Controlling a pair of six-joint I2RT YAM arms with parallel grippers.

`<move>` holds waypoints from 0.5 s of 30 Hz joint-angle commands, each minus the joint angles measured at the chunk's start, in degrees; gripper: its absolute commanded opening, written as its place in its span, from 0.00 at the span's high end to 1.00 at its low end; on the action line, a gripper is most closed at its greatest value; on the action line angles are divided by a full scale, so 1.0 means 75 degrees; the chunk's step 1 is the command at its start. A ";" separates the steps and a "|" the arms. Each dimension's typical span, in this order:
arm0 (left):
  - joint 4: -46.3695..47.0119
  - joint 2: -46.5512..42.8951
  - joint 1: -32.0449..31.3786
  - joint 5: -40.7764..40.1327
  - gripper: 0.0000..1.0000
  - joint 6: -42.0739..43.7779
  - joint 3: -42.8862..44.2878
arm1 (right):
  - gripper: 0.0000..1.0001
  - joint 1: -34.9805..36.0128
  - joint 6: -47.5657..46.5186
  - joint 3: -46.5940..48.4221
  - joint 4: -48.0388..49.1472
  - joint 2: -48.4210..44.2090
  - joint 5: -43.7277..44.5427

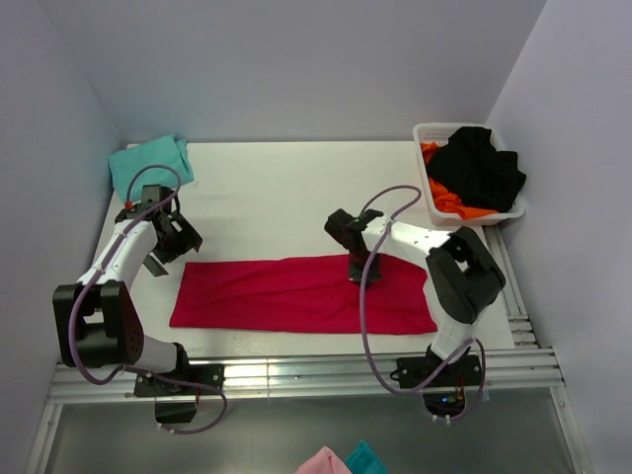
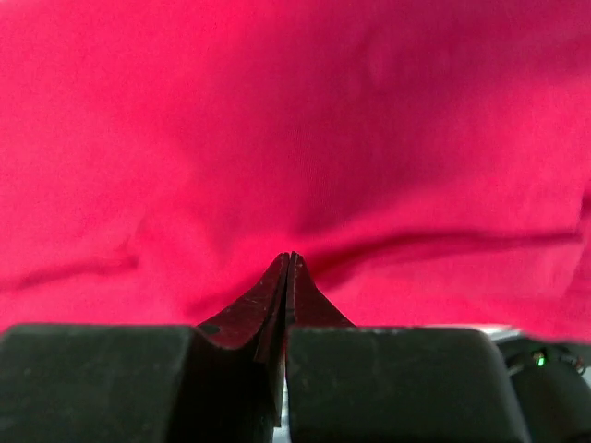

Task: Fold and stack the t-shirts
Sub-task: Fold the tshirt

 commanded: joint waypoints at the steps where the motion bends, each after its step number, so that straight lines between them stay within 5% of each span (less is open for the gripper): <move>1: -0.0130 -0.0341 0.0021 -0.0058 0.02 0.0172 0.0262 | 1.00 -0.0214 -0.0218 0.0254 0.0504 0.0517 0.0525; 8: -0.0212 -0.0612 0.0021 -0.0175 0.02 0.0266 0.0098 | 1.00 -0.0355 -0.0265 0.0138 0.0762 0.0999 0.0420; 15: -0.0095 -0.0565 0.0021 -0.0105 0.02 0.0255 0.0016 | 1.00 -0.0343 -0.0054 -0.0401 0.0400 0.0005 0.0151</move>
